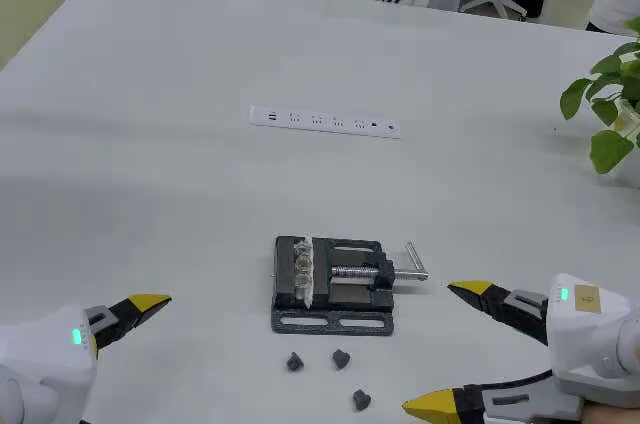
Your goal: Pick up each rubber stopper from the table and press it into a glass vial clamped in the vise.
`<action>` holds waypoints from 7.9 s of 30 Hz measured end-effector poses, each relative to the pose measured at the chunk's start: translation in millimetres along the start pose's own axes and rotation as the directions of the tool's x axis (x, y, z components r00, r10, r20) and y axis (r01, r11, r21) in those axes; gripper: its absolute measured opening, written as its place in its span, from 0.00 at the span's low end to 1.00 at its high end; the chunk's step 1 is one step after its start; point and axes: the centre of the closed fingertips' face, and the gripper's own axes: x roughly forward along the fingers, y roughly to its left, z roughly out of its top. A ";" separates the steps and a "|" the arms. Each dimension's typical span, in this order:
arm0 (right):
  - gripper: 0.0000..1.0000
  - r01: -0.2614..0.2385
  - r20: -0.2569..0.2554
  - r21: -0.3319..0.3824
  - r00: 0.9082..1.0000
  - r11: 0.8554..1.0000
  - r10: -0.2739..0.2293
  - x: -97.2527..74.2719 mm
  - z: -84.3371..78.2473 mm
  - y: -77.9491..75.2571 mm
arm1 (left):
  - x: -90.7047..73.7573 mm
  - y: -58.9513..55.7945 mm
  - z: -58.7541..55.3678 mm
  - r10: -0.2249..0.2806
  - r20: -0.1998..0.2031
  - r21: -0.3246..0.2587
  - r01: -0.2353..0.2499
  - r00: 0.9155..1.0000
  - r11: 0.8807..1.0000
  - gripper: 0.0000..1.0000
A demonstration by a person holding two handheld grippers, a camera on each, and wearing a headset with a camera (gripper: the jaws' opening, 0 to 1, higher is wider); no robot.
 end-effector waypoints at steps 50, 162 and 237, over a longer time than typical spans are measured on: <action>0.87 0.012 0.040 0.020 0.999 1.000 -0.013 -10.0 -7.7 -9.7 | 61.5 -16.4 15.9 -0.037 -0.089 -0.062 0.031 0.995 0.998 0.65; 0.07 -0.450 -0.109 -0.122 0.892 0.885 0.439 -10.2 98.9 84.4 | 39.8 -83.8 140.2 -0.227 0.067 0.133 0.217 0.972 0.967 0.04; 0.06 -0.438 -0.164 -0.154 0.895 0.886 0.414 18.8 118.0 71.9 | 26.4 -35.8 112.9 -0.071 0.110 0.079 0.062 0.991 0.995 0.47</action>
